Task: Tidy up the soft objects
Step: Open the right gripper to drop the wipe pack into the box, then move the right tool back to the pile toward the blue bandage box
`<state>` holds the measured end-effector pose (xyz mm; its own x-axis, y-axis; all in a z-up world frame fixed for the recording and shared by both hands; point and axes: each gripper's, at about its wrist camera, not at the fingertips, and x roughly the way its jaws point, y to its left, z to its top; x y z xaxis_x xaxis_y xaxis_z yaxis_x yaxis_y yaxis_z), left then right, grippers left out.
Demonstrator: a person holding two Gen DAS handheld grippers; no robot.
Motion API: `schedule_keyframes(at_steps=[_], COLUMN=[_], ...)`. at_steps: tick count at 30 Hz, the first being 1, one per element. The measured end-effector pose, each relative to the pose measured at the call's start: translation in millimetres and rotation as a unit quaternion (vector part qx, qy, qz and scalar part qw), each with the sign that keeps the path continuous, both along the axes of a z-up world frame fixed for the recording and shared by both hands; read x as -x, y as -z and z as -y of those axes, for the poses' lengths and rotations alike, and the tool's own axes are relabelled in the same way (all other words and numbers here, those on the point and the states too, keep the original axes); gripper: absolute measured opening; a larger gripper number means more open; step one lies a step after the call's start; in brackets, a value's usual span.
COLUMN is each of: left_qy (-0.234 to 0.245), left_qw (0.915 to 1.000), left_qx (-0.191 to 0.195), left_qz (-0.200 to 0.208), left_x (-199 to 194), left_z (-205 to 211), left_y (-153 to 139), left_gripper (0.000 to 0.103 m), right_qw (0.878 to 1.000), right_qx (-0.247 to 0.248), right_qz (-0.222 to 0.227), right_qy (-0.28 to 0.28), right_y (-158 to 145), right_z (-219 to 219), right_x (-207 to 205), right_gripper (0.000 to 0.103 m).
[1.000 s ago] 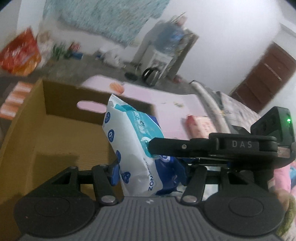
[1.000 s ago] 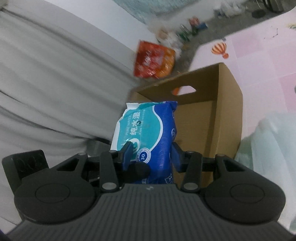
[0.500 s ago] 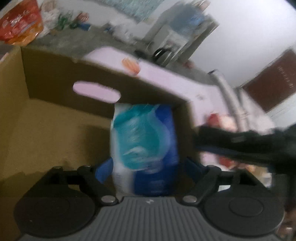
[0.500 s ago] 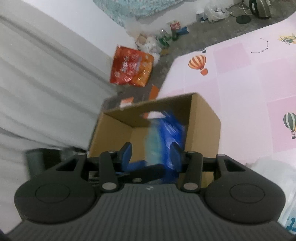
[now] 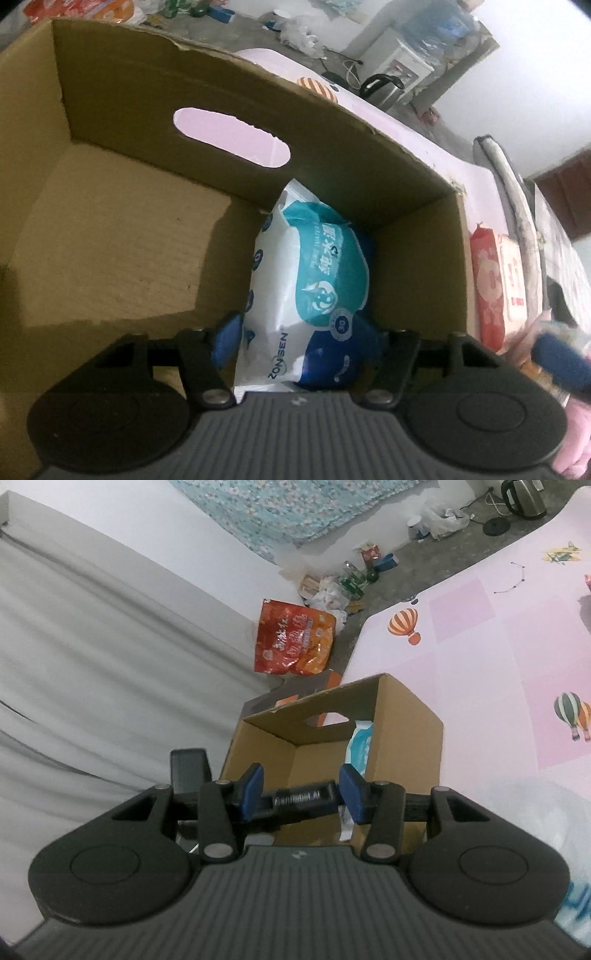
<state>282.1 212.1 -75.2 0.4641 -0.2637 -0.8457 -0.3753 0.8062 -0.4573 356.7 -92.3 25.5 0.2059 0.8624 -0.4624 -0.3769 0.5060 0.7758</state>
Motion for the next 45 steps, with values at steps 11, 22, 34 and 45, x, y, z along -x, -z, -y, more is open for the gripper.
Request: schedule_keyframes(at_steps=[11, 22, 34, 45], left_qy=[-0.060, 0.038, 0.328, 0.371], left_qw=[0.9954, 0.9785, 0.9020, 0.9089], left_qx=[-0.064, -0.043, -0.105, -0.067], left_qz=[0.038, 0.198, 0.260, 0.178], left_x=[53, 148, 203, 148], left_z=[1, 102, 331, 411], left_y=[-72, -179, -127, -10], left_gripper=[0.092, 0.099, 0.103, 0.079], right_qw=[0.995, 0.985, 0.967, 0.964], right_qx=[-0.098, -0.105, 0.101, 0.195], right_qz=[-0.003, 0.030, 0.093, 0.070], right_qy=[0.037, 0.135, 0.215, 0.168], right_y=[20, 50, 53, 92], right_z=[81, 229, 375, 394], right_x=[72, 171, 187, 111], right_gripper=[0.055, 0.068, 0.072, 0.057])
